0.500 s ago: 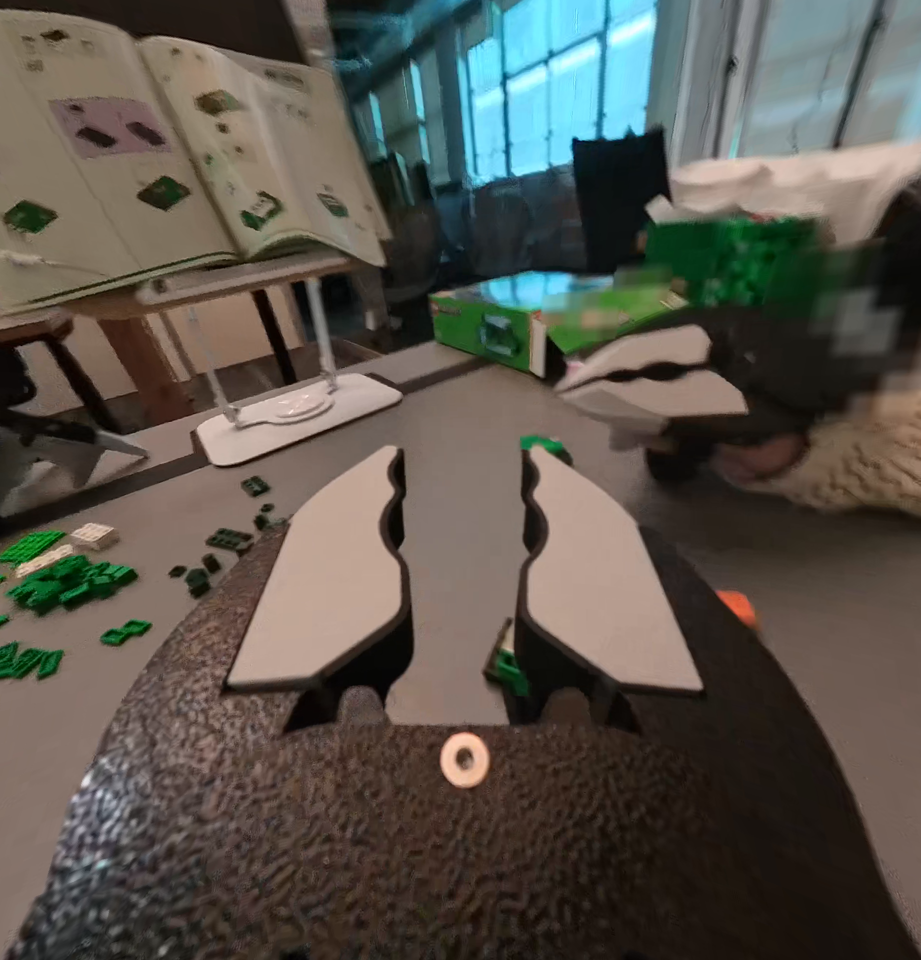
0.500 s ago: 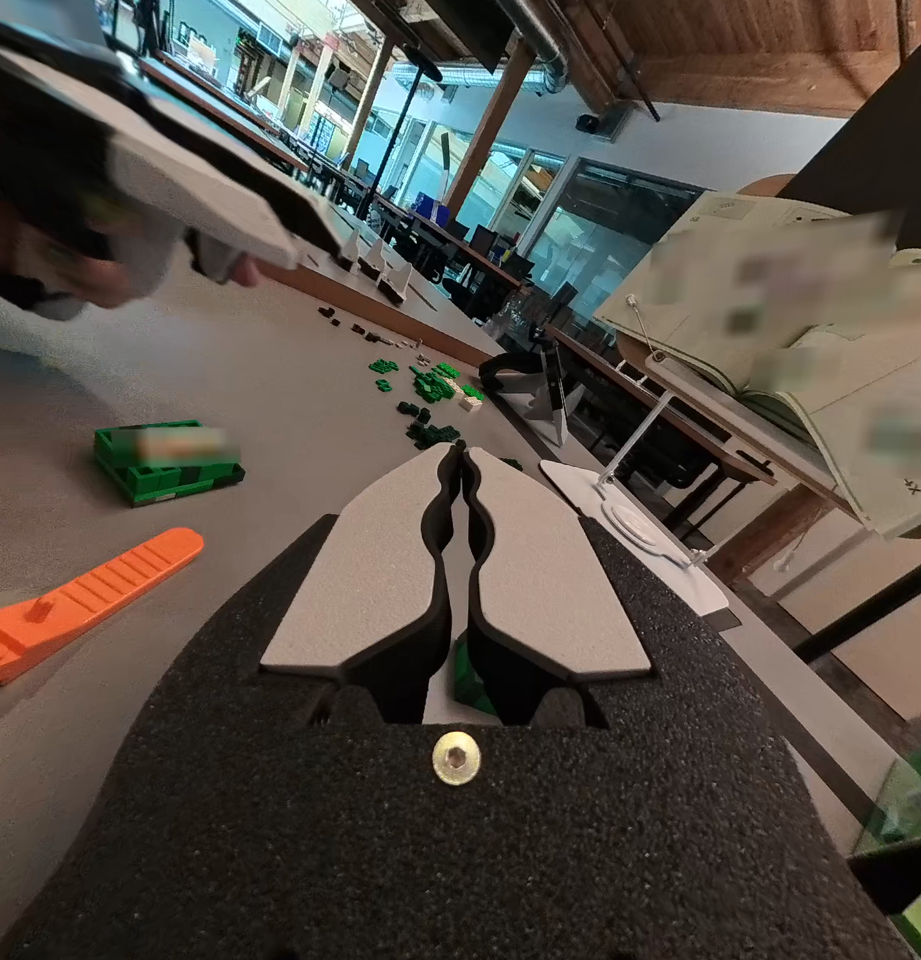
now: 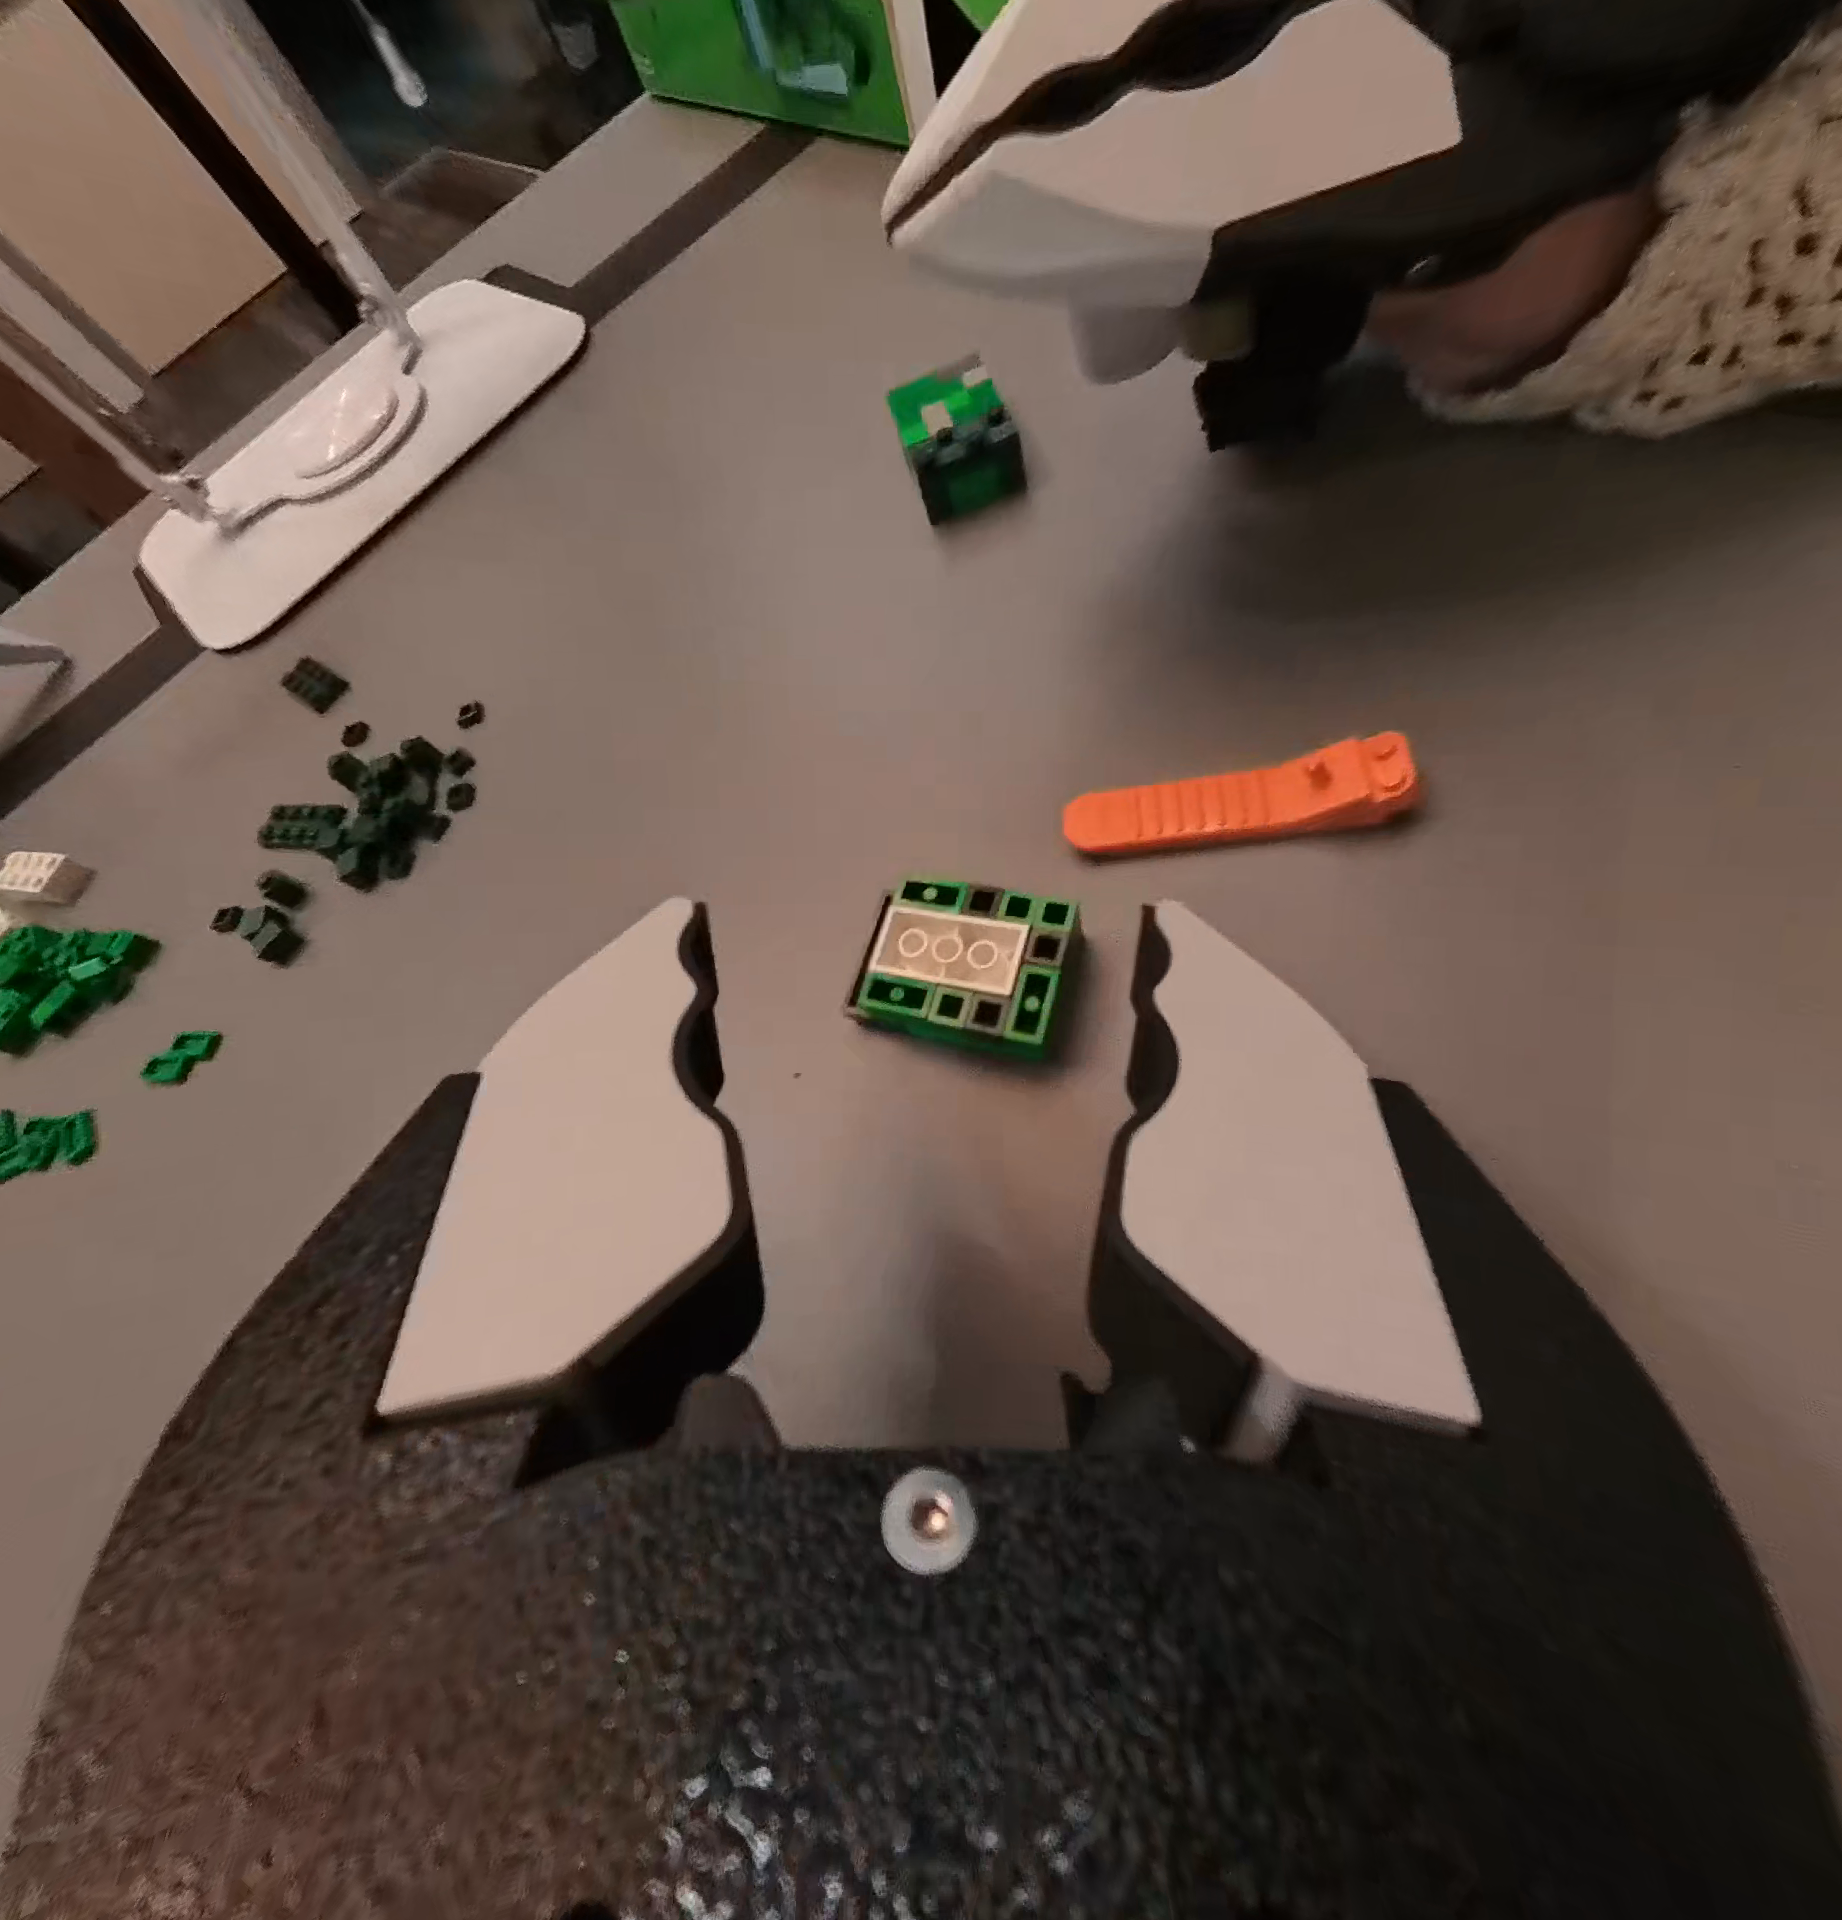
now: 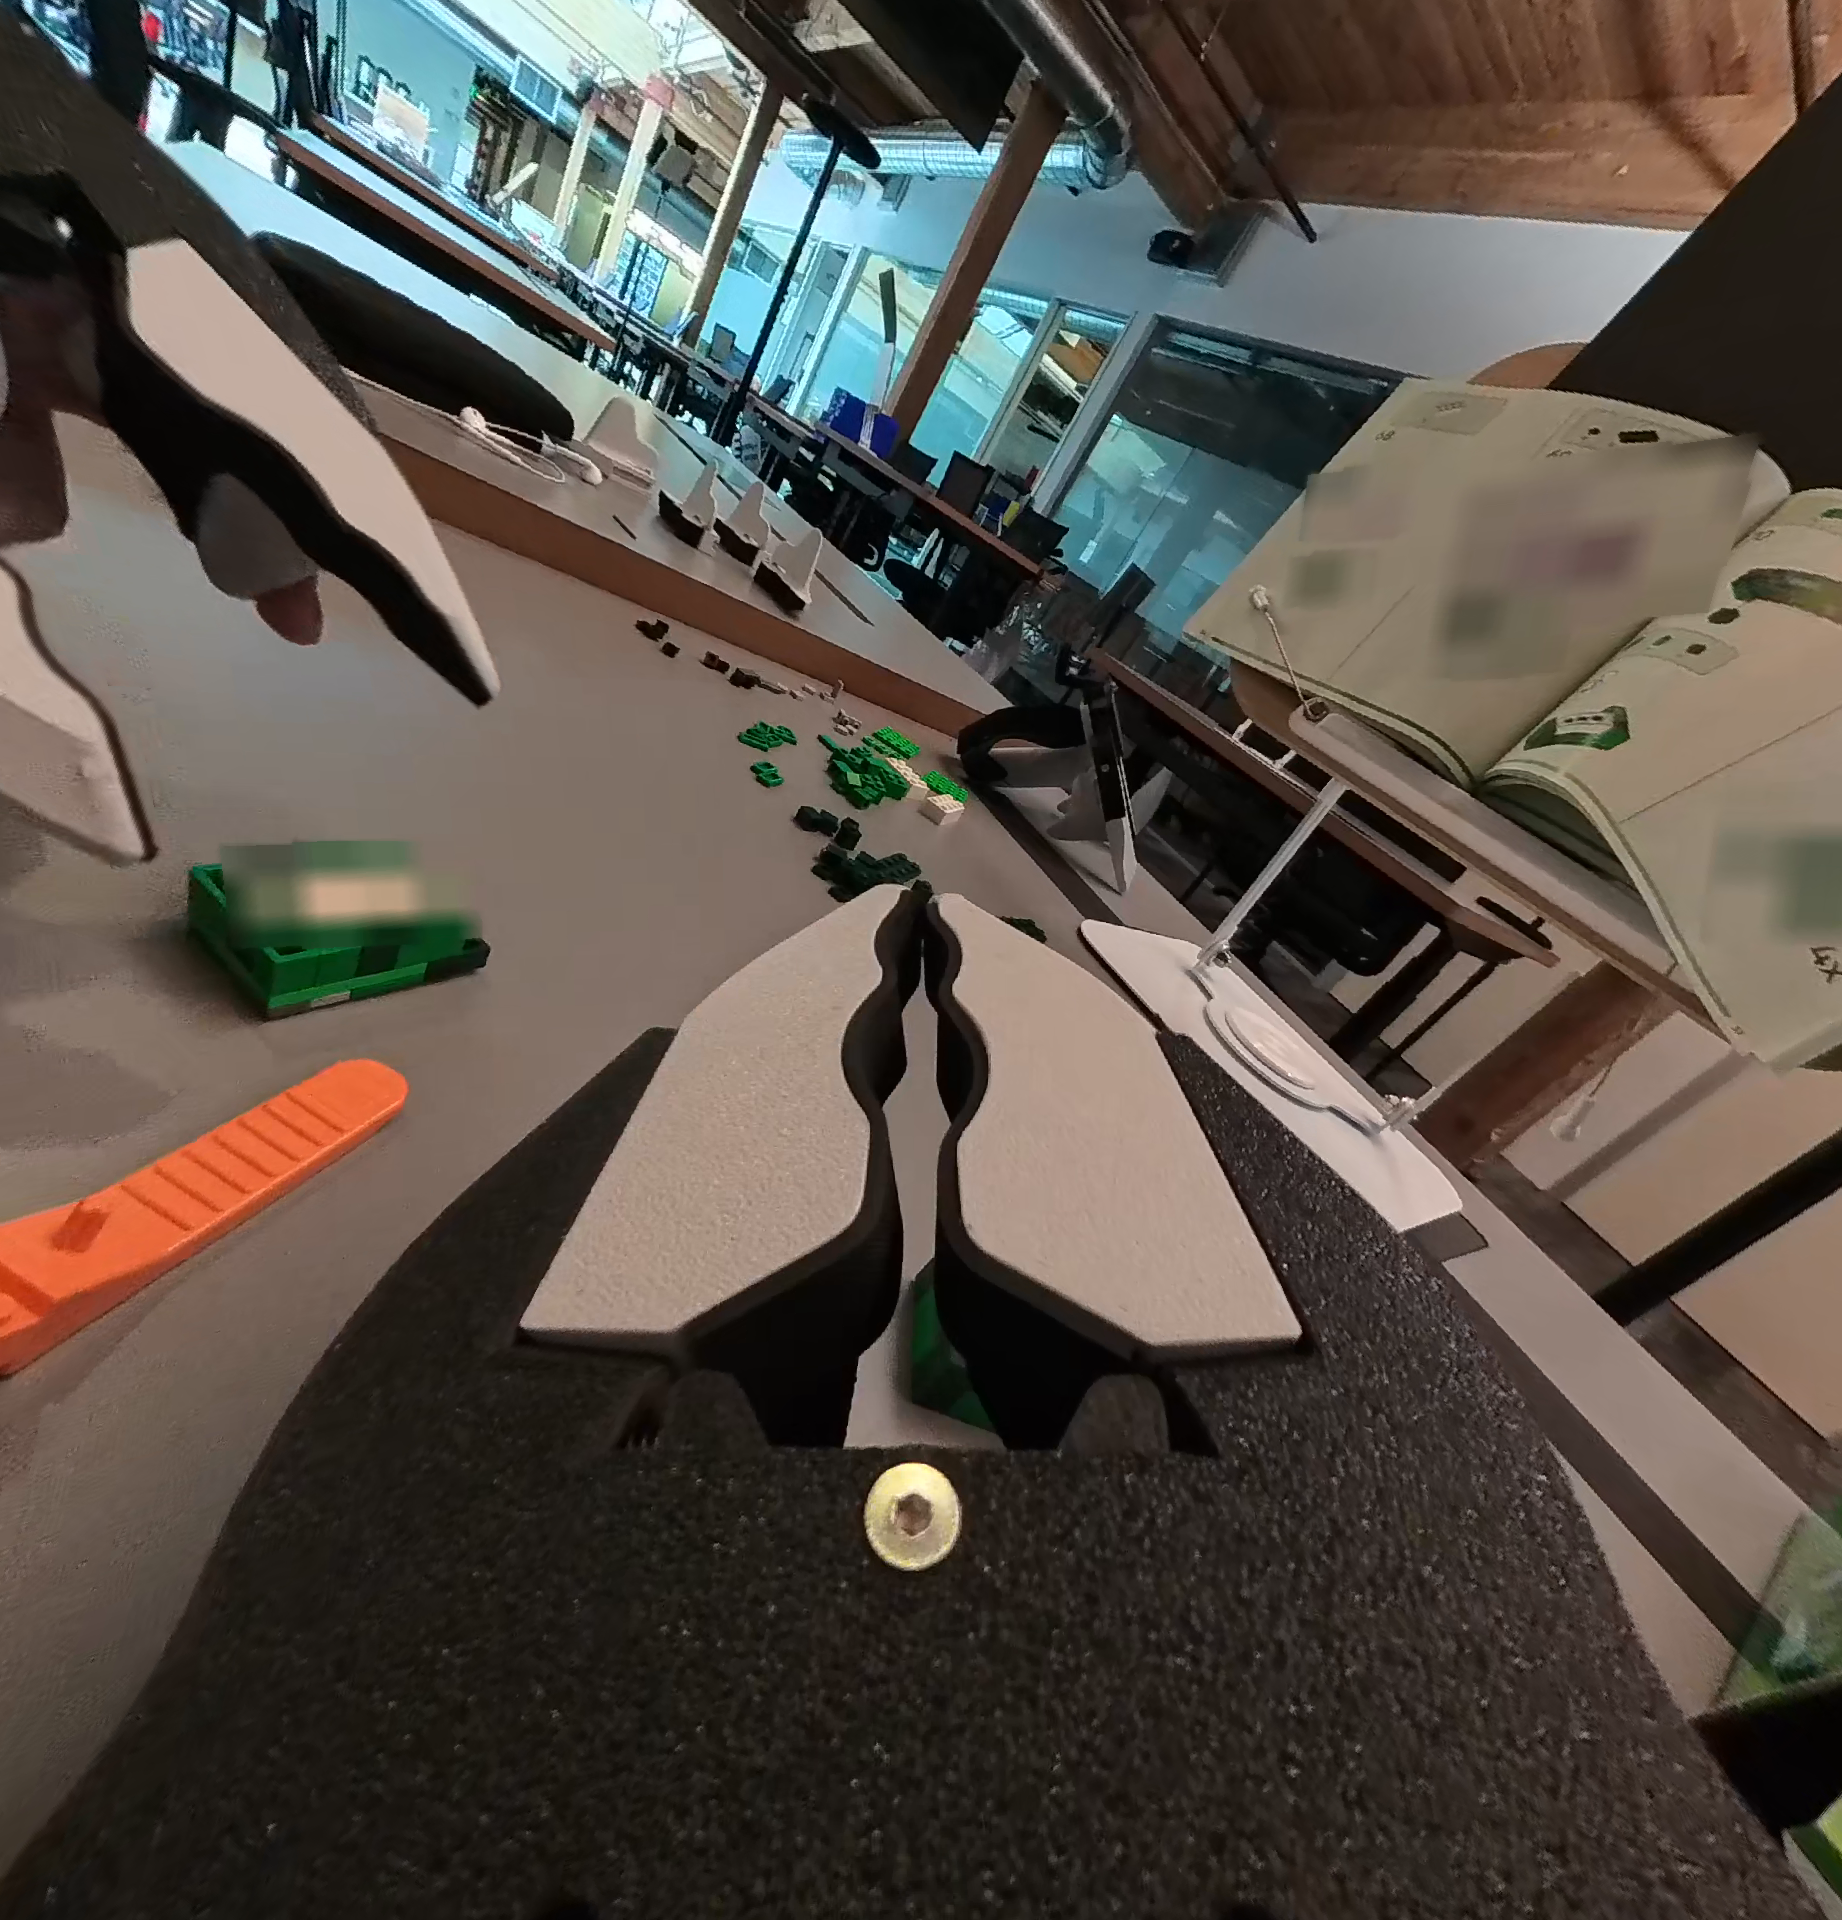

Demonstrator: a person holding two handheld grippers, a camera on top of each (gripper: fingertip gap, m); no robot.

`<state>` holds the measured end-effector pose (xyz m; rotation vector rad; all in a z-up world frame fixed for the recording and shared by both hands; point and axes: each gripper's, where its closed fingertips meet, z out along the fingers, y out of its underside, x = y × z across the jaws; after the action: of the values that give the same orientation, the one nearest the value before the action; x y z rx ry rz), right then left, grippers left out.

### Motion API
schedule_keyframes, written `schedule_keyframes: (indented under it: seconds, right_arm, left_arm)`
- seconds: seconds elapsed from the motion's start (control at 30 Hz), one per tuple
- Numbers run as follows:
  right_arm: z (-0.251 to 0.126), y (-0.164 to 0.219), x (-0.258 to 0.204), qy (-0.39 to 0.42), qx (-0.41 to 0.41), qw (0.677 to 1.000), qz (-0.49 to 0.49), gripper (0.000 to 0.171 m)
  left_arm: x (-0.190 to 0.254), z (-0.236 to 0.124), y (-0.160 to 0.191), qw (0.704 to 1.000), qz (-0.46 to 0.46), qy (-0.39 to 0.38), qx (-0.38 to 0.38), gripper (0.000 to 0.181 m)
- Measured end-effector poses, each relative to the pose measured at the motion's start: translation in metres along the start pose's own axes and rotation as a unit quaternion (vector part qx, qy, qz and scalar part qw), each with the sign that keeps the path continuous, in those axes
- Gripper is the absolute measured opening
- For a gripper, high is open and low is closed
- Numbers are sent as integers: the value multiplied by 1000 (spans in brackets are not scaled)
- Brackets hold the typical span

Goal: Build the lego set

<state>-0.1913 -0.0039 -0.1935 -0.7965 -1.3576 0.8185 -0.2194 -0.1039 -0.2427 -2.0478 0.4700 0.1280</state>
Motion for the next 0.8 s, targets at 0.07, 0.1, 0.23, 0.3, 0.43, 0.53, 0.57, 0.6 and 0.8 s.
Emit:
schedule_keyframes:
  seconds: [0.07, 0.1, 0.23, 0.3, 0.43, 0.53, 0.57, 0.6, 0.8]
  right_arm:
    - [1, 0, -1, 0, -1, 1000, -1, 0]
    - [1, 0, -1, 0, -1, 1000, -1, 0]
    - [1, 0, 0, 1, 0, 1000, 2, 0]
    - [1, 0, 0, 1, 1, 1000, 2, 0]
    - [1, 0, 0, 2, 1, 1000, 4, 0]
    - [2, 0, 0, 2, 1, 1000, 4, 0]
    - [2, 0, 0, 1, 1, 1000, 3, 0]
    - [2, 0, -1, 1, 1, 1000, 3, 0]
    - [2, 0, -1, 0, 0, 1000, 2, 0]
  left_arm:
    - [5, 6, 0, 1000, -4, 13, -10, 85]
    - [5, 9, 2, 1000, -1, 12, -23, 87]
    - [-4, 16, 11, 998, 29, -19, -59, 85]
    - [-11, 16, 13, 996, 39, -40, -67, 85]
    - [-27, 11, 22, 989, 62, -85, -100, 83]
    - [-58, -2, 38, 969, 74, -178, -152, 73]
    - [-65, -4, 42, 965, 66, -196, -160, 72]
    - [-66, -4, 44, 967, 46, -193, -158, 72]
    - [-44, 7, 30, 991, -7, -103, -83, 69]
